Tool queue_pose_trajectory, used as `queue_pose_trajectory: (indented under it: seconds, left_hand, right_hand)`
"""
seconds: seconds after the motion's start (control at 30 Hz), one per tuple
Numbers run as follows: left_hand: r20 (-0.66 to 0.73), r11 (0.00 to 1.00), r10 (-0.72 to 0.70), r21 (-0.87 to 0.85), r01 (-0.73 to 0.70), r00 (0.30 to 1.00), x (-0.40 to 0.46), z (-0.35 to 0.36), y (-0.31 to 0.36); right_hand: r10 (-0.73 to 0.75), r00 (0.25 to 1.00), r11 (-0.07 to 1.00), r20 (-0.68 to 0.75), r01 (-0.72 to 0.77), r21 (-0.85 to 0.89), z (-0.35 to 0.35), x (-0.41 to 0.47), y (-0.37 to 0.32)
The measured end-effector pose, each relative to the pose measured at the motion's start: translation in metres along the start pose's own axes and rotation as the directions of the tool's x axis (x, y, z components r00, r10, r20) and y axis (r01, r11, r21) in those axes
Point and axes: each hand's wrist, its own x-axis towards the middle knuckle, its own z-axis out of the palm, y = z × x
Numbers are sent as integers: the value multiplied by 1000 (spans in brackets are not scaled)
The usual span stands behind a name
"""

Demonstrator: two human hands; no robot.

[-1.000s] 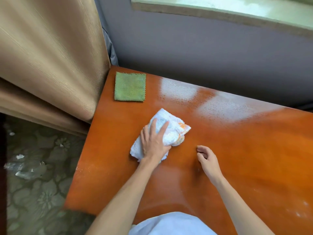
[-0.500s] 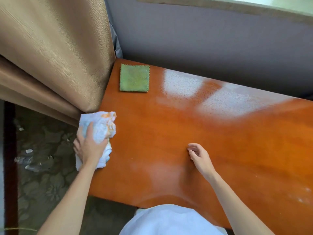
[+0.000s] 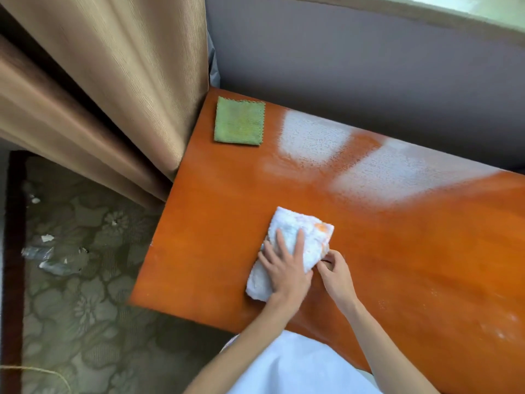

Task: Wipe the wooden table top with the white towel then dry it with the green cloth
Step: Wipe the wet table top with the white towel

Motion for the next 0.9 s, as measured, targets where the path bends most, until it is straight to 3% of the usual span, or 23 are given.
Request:
queue_pose_trajectory:
  seconds: [0.1,0.27,0.47,0.67,0.9]
  left_hand:
    - [-3,999,40,6,-40,999,12,4,1]
    - [-128,988,148,-17,-151,981,15,-21,-61]
    - [-243,990,-129,-89,110,961,17,-57,-162]
    - [-279,902,-422,-223,369,862,-8,-71,-248]
    - [-313,861,-509,-182,475,802,-40,-33,-209]
  right_hand:
    - [108,994,978,-30,-100,184,-3,0,4]
    - [157,988,963,-6,-151,222,-7,4,9]
    - [137,990,976,-28,-130,176,-6,3,11]
    - [110,994,982,6,-110,154,-10,3,14]
    - [115,993,974,36,-119,191,-14,1,17]
